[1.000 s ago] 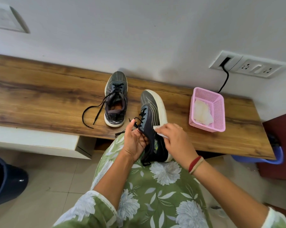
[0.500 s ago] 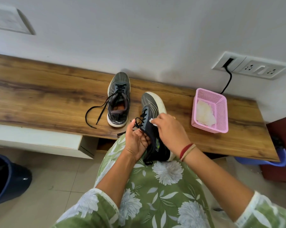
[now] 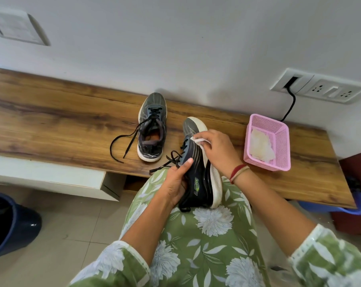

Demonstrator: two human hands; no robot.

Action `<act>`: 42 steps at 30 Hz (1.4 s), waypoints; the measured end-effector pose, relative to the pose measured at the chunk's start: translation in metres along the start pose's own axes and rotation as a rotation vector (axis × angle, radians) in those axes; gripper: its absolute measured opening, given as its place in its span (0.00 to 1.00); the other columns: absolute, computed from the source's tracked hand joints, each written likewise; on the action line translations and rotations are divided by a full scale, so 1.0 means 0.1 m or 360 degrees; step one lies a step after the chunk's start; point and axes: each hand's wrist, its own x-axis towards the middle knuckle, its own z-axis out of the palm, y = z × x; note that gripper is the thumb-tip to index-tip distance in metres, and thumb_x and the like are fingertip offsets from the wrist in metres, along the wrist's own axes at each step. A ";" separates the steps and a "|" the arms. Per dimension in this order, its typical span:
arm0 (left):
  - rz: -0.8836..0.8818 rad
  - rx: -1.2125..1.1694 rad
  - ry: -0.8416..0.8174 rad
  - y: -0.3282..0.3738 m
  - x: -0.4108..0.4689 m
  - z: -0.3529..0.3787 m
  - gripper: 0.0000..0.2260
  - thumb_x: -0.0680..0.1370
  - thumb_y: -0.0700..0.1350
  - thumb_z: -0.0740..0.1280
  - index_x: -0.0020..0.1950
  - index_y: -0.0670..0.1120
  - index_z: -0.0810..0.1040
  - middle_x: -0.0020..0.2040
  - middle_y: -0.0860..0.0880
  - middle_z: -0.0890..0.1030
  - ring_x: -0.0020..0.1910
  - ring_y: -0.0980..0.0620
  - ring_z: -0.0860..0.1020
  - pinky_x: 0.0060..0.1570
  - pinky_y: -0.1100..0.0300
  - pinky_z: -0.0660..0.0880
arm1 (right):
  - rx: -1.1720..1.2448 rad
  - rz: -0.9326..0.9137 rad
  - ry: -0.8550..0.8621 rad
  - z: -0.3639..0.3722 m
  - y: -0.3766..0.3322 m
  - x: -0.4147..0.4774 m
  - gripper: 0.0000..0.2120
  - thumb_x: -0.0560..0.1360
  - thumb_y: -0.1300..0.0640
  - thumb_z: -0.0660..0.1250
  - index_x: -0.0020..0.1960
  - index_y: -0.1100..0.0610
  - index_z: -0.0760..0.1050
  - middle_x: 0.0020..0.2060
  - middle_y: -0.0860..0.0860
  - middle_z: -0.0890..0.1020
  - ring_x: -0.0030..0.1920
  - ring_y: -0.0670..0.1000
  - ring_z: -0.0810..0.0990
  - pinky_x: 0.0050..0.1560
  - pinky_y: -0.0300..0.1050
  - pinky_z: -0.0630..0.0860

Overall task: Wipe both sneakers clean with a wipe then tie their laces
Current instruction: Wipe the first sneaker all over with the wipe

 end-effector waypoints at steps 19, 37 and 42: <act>0.0170 0.0668 -0.0121 0.20 -0.25 0.34 0.09 0.76 0.34 0.67 0.54 0.43 0.79 0.46 0.47 0.84 0.46 0.49 0.82 0.47 0.59 0.78 | 0.0492 0.0045 0.0484 -0.38 -0.04 -0.41 0.13 0.74 0.66 0.65 0.53 0.52 0.80 0.49 0.49 0.78 0.41 0.37 0.73 0.42 0.27 0.69; 0.0041 -0.0301 -0.0483 0.75 -0.78 0.42 0.12 0.70 0.33 0.57 0.47 0.38 0.78 0.50 0.41 0.83 0.49 0.47 0.82 0.55 0.56 0.77 | 0.0488 -0.0157 0.0393 -0.46 -0.48 -0.79 0.17 0.74 0.68 0.64 0.58 0.52 0.78 0.49 0.48 0.77 0.41 0.39 0.71 0.43 0.31 0.70; -0.0033 -0.0212 -0.0637 0.86 -0.93 0.52 0.21 0.76 0.48 0.56 0.58 0.37 0.80 0.55 0.40 0.82 0.55 0.46 0.80 0.61 0.56 0.74 | 0.0187 -0.0226 0.0548 -0.59 -0.47 -0.58 0.18 0.72 0.71 0.63 0.57 0.57 0.79 0.49 0.52 0.78 0.51 0.51 0.75 0.54 0.46 0.74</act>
